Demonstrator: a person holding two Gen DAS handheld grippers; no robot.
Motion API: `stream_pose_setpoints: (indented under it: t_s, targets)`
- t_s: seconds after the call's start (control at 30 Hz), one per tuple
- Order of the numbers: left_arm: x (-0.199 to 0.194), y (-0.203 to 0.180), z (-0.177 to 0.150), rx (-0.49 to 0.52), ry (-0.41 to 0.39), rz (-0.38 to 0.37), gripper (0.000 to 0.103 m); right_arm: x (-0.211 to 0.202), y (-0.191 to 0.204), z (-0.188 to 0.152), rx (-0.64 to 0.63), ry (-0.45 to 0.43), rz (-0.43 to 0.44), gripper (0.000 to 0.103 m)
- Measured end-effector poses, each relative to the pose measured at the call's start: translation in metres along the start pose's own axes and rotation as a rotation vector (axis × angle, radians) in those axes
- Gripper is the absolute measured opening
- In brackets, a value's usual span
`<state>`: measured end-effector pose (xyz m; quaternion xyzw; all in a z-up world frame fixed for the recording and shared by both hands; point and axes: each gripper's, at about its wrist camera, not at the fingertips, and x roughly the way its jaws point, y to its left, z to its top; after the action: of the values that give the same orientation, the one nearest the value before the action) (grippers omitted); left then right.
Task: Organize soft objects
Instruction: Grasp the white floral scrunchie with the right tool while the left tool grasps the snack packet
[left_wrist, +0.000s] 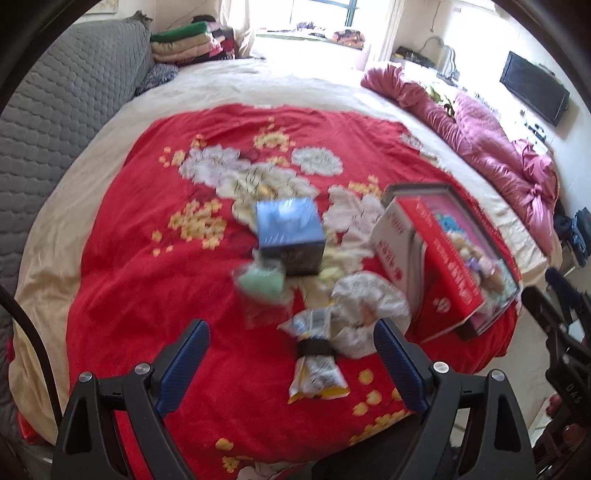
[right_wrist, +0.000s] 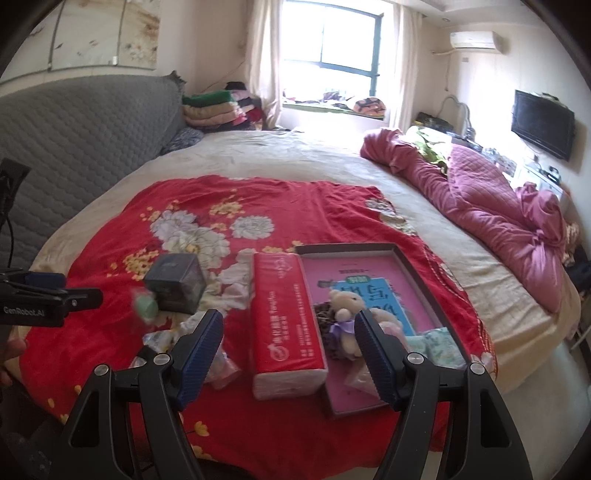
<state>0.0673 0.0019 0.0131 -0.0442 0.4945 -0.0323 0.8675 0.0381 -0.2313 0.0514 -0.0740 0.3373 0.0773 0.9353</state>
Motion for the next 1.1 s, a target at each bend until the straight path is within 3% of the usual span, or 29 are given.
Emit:
stream_pose_setpoints:
  t_s: [0.27,0.57,1.1]
  targets:
    - [0.037,0.01,-0.024,-0.01,0.09,0.002,0.09,0.027,0.048,-0.013,-0.146,0.07,0.021,0.075]
    - [0.076,0.009,-0.033,-0.028,0.168,-0.009,0.09,0.066,0.071,-0.025,-0.234,0.149,0.05,0.075]
    - [0.102,0.005,-0.039,-0.012,0.202,-0.04,0.09,0.119,0.084,-0.021,-0.353,0.256,0.073,0.075]
